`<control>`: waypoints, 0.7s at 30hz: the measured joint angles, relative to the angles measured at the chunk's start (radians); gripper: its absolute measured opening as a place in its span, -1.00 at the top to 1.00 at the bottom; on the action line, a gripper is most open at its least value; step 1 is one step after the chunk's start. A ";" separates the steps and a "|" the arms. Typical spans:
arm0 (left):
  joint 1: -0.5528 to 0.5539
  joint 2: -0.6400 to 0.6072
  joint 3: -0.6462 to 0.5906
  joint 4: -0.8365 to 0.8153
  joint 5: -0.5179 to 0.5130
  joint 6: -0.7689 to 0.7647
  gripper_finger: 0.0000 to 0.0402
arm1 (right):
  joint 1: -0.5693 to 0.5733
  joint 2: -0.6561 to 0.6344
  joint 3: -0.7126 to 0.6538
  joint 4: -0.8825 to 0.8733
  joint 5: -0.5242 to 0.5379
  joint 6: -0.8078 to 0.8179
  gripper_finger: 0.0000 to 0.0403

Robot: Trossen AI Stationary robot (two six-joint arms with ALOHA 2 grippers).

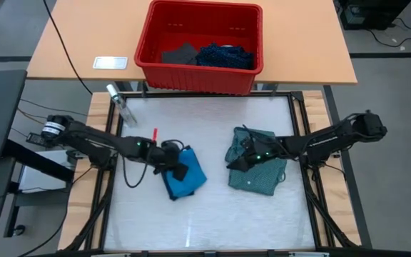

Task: Fold laundry
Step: Stack the dark and light blue shorts on top of the green polo shirt

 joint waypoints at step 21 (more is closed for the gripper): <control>-0.113 -0.129 -0.393 0.223 -0.125 -0.401 -0.90 | -0.153 0.585 0.601 -0.193 -0.167 -0.235 -0.22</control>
